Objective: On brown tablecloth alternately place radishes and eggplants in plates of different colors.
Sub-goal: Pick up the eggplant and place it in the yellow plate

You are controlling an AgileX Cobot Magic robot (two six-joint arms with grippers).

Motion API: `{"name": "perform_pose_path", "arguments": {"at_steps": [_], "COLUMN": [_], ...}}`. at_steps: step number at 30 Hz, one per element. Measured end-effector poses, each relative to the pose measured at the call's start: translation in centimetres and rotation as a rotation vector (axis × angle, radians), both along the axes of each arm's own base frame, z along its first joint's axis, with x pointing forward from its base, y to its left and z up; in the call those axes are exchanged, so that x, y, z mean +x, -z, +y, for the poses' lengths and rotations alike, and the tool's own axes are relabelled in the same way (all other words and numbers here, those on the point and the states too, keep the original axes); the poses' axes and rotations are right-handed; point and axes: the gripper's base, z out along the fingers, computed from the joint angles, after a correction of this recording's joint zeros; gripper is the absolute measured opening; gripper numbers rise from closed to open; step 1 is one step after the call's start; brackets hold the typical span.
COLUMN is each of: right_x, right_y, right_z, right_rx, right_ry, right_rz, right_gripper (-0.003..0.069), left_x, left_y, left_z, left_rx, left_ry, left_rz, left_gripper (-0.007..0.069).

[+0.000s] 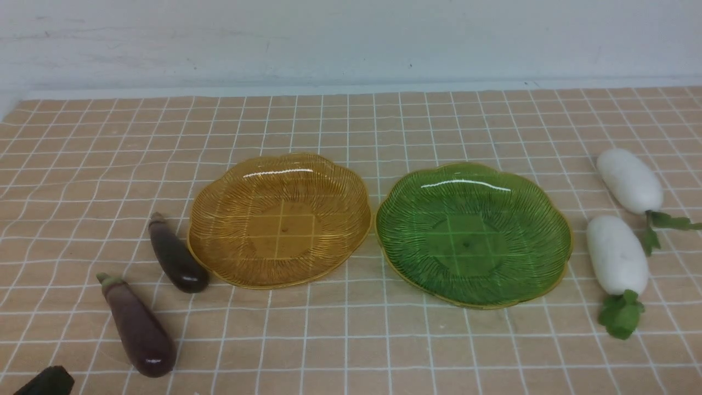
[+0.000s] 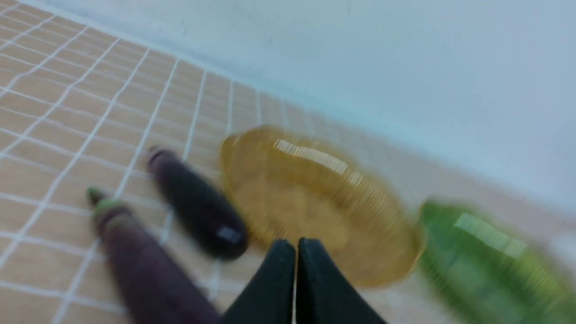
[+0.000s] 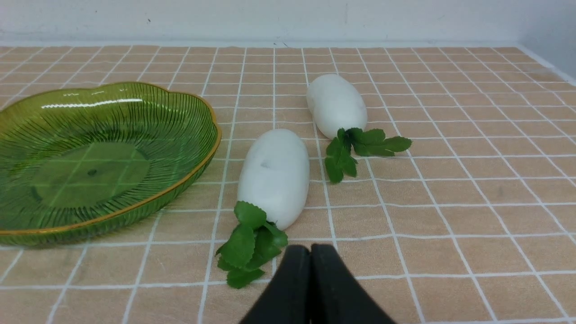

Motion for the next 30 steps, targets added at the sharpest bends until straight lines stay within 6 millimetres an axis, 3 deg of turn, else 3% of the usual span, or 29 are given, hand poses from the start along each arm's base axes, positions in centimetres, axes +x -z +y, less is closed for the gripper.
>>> {"name": "perform_pose_path", "arguments": {"at_steps": [4, 9, 13, 20, 24, 26, 27, 30], "right_x": [0.1, 0.2, 0.2, 0.2, 0.1, -0.1, -0.5, -1.4], "right_y": [-0.7, -2.0, -2.3, -2.6, -2.9, -4.2, -6.2, -9.4], "right_z": [0.3, 0.2, 0.1, -0.1, -0.3, -0.2, 0.0, 0.2], "right_rx": [0.219, 0.661, 0.823, 0.893, 0.908, 0.869, 0.795, 0.687], "right_ry": [0.006, 0.033, 0.050, 0.064, 0.072, 0.043, 0.007, -0.040], "right_rz": [-0.094, -0.236, -0.277, -0.315, -0.347, -0.363, -0.402, -0.460], "right_gripper": [-0.0017, -0.0017, -0.0017, -0.0017, -0.0017, -0.0017, -0.0017, -0.0017], "left_x": [0.0, 0.0, -0.2, -0.5, -1.5, -2.0, -2.1, -1.4], "left_y": [-0.8, -1.8, -2.5, -3.4, -7.5, -10.2, -12.1, -13.6], "left_z": [0.4, 1.4, 2.6, 3.1, 2.5, 2.1, 1.7, 1.0], "left_rx": [-0.166, -0.333, -0.448, -0.563, -0.445, -0.317, -0.205, -0.088], "left_ry": [-0.041, -0.136, -0.238, -0.269, -0.193, -0.167, -0.134, -0.085], "left_rz": [-0.064, -0.173, -0.269, -0.316, -0.397, -0.441, -0.438, -0.379], "left_gripper": [-0.0004, -0.0004, -0.0004, -0.0004, -0.0004, -0.0004, -0.0004, -0.0004]}}
